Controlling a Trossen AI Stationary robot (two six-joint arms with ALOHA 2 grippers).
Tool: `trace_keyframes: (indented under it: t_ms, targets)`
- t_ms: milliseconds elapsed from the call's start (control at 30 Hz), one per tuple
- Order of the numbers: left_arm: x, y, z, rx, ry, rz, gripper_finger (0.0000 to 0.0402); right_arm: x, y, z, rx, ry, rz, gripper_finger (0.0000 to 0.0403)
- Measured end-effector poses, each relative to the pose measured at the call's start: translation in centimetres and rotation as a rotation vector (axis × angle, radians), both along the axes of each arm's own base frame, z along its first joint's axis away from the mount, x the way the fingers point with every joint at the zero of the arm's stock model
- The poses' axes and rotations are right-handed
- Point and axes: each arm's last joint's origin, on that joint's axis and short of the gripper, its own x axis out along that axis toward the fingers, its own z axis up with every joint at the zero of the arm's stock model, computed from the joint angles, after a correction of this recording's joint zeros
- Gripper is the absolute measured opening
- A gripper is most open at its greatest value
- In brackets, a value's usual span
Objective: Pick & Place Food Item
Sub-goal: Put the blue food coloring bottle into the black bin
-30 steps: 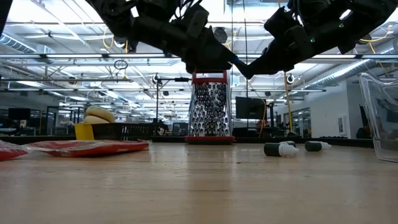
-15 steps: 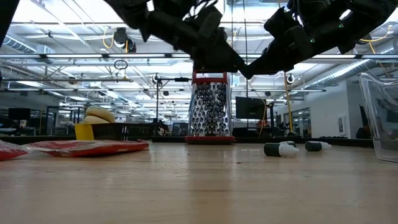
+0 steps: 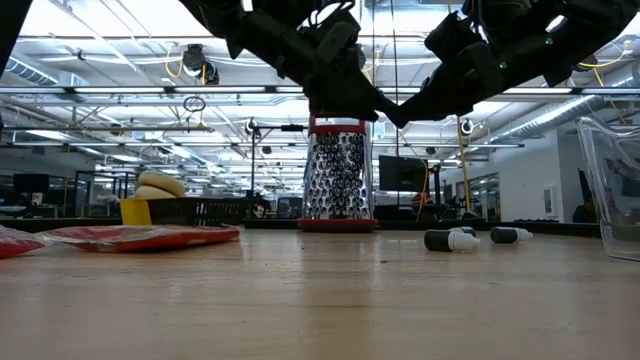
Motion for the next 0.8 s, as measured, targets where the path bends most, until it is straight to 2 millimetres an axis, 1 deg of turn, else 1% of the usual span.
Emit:
trace_keyframes:
  t_ms: [100, 367, 500, 633, 733, 800]
  targets:
    - [0.03, -0.01, 0.08, 0.005, -0.008, -0.004, 0.0201, 0.0, 0.0, -0.01, -0.003, 0.001, 0.001, 0.0045]
    - [0.04, -0.09, 0.08, 0.007, -0.008, -0.016, 0.0095, 0.0, -0.02, 0.0, -0.004, 0.0, -0.004, 0.0045]
    - [-0.01, -0.09, -0.02, 0.005, -0.001, -0.024, 0.0058, -0.01, -0.02, 0.01, -0.004, 0.0, -0.004, 0.0045]
    - [-0.01, -0.08, -0.02, 0.005, -0.002, -0.024, 0.0043, 0.0, -0.02, 0.05, -0.004, -0.003, -0.003, 0.0045]
    - [0.0, -0.07, 0.0, 0.006, -0.004, -0.024, 0.0045, 0.0, -0.02, 0.06, -0.004, -0.003, -0.003, 0.0045]
    - [0.02, -0.08, 0.03, 0.007, -0.008, -0.025, 0.0053, 0.0, -0.02, 0.06, -0.004, -0.003, -0.002, 0.0045]
